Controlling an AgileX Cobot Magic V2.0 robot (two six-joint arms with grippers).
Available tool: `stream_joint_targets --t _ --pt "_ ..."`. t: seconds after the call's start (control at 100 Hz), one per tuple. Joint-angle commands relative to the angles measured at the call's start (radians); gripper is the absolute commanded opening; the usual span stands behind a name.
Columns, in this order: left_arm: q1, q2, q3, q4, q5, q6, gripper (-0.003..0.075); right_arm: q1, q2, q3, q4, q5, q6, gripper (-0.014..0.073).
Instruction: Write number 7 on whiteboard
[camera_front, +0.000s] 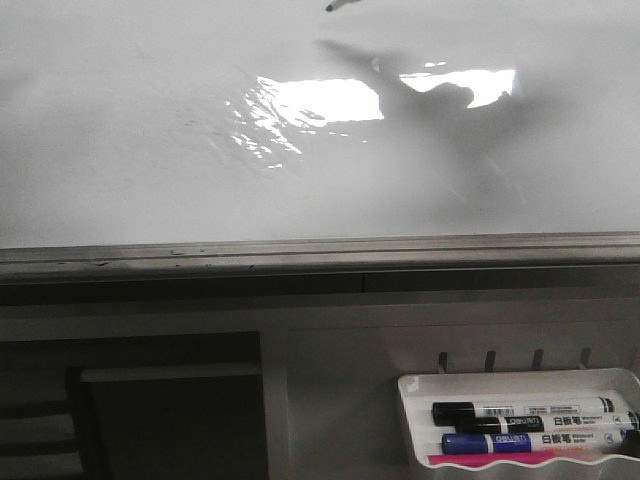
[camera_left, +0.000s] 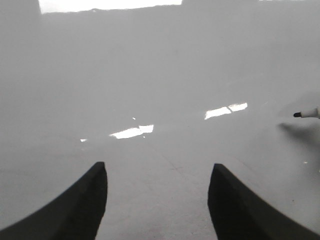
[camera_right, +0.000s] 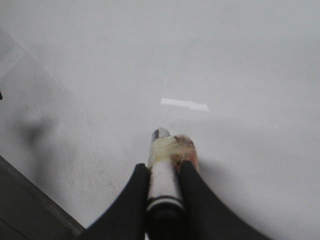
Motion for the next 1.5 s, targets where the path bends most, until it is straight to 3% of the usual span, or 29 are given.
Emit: stream_joint_targets --t 0.0,0.23,0.45,0.63,0.77,1.269,1.489 --pt "0.002 -0.019 -0.027 -0.02 -0.053 -0.003 0.0399 0.002 0.002 -0.045 0.055 0.033 -0.02 -0.0063" --pt "0.002 -0.019 -0.027 -0.03 -0.053 -0.003 0.0399 0.002 0.015 -0.045 0.042 -0.015 -0.018 -0.0062" --pt "0.002 -0.019 -0.027 -0.034 -0.053 -0.003 0.0399 0.002 -0.016 -0.026 -0.091 -0.103 0.095 -0.0062" --pt "0.002 -0.019 -0.027 -0.034 -0.053 -0.003 0.0399 0.002 -0.086 0.038 -0.091 -0.214 0.095 -0.0062" --pt "0.002 -0.019 -0.027 -0.034 -0.053 -0.003 0.0399 -0.017 -0.104 0.064 -0.092 -0.223 0.095 -0.0062" --pt "0.002 -0.019 -0.027 -0.034 -0.053 -0.003 0.0399 -0.024 -0.103 0.163 -0.113 0.01 0.095 -0.0062" --pt "0.002 -0.019 -0.035 -0.034 0.01 -0.003 0.04 -0.024 -0.127 0.163 -0.197 0.217 0.202 -0.0062"
